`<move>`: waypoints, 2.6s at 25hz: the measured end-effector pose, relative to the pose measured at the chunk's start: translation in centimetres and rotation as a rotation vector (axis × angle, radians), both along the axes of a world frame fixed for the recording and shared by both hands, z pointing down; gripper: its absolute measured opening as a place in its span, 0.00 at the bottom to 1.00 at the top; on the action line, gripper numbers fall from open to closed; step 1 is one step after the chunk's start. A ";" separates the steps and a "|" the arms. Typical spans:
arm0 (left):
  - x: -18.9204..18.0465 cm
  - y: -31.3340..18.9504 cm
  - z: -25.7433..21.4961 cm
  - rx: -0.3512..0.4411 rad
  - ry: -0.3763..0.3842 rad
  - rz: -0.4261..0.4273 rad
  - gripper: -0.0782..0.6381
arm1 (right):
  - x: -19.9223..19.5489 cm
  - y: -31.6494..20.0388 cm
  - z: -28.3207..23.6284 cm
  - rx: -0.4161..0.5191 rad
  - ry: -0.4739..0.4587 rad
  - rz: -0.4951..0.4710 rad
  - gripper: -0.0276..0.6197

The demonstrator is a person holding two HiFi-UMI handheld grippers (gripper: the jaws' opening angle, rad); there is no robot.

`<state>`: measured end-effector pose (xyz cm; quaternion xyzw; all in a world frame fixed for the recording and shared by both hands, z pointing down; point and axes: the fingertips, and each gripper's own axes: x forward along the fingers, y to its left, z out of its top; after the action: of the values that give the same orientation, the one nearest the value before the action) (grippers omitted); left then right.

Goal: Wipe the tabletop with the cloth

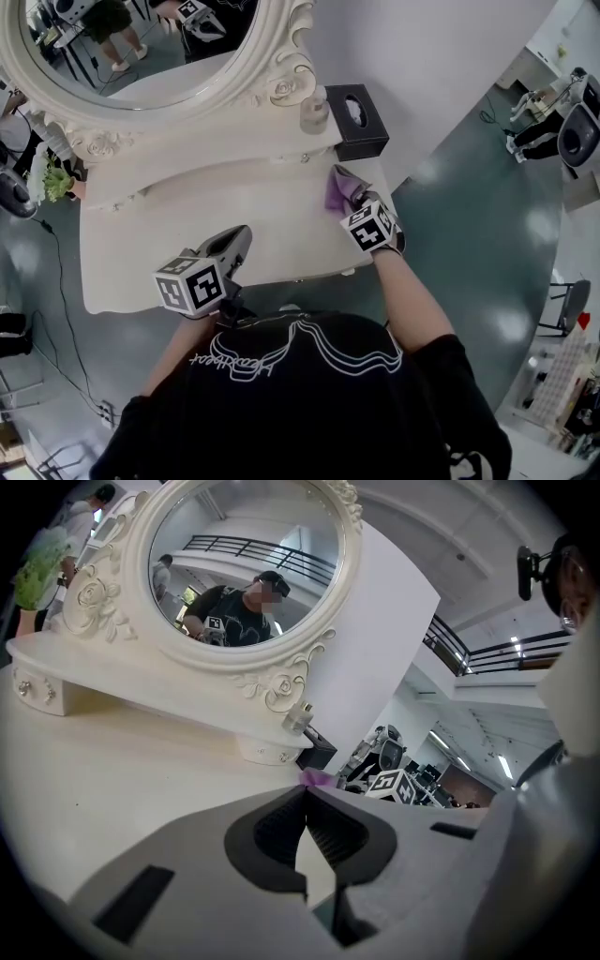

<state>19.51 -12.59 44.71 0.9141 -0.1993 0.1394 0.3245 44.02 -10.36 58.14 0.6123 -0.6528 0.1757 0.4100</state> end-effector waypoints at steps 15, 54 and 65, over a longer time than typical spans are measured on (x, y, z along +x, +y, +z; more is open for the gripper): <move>0.3 1.3 0.6 -0.010 -0.022 0.009 0.12 | 5.7 3.0 0.0 0.025 0.001 0.129 0.11; -28.8 -4.3 -1.9 -0.014 -0.029 -0.237 0.11 | -32.4 -7.8 -11.0 0.248 -0.364 -0.205 0.12; -48.0 -4.4 -0.2 -0.034 -0.025 -0.423 0.11 | -58.1 -10.9 -9.7 0.151 -0.486 -0.438 0.12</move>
<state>-28.47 -17.02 44.46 0.8446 -0.3883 0.0829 0.3592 -14.06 -21.23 48.42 0.4265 -0.8586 0.1754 0.2238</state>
